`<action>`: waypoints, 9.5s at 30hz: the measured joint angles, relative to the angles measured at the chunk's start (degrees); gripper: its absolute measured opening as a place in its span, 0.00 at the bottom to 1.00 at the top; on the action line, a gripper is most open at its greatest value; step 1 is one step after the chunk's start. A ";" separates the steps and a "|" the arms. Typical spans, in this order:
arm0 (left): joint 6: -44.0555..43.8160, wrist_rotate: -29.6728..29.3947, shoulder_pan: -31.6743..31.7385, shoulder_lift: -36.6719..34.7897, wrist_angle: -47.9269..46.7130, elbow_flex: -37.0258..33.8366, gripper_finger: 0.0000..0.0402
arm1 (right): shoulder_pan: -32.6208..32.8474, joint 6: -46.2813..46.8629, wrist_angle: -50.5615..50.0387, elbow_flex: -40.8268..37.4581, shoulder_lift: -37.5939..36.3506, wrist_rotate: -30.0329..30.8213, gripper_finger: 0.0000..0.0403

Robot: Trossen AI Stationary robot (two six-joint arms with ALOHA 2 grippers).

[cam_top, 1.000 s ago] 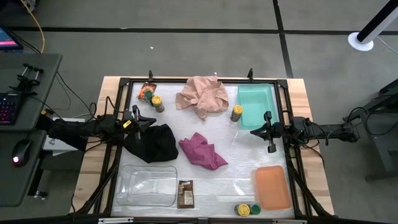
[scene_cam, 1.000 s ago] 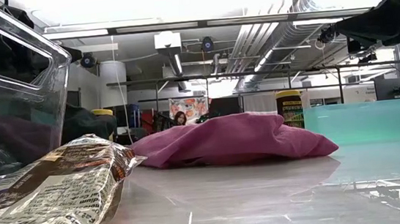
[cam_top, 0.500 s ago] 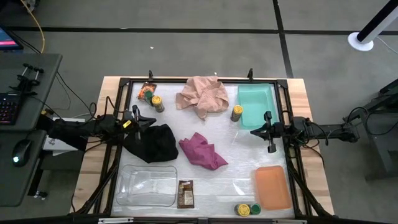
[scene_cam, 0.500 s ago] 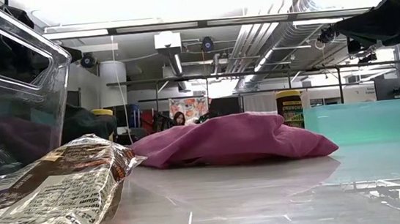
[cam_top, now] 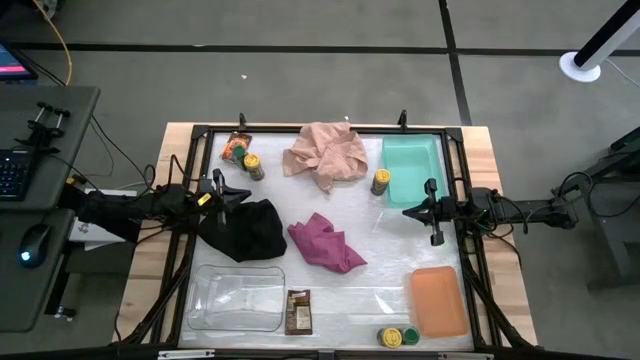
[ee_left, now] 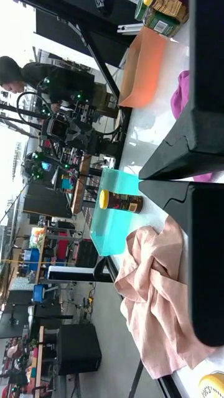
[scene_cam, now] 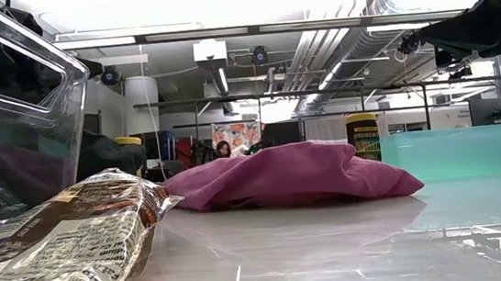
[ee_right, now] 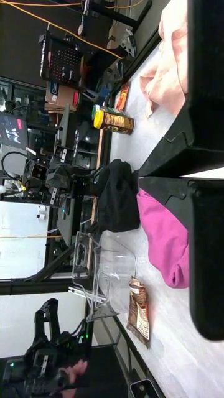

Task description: Sort spices by type

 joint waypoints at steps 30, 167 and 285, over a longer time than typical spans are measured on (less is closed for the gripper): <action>-6.92 9.97 34.16 47.00 -62.43 61.93 0.00 | 0.00 0.00 0.01 -0.01 -0.01 0.02 0.00; -34.89 13.66 -35.95 69.75 -74.30 69.65 0.80 | 0.00 0.02 0.00 -0.01 0.00 0.00 0.00; -21.32 -16.24 -57.24 58.10 -4.94 23.35 0.37 | 0.00 0.02 0.00 -0.01 0.00 0.02 0.00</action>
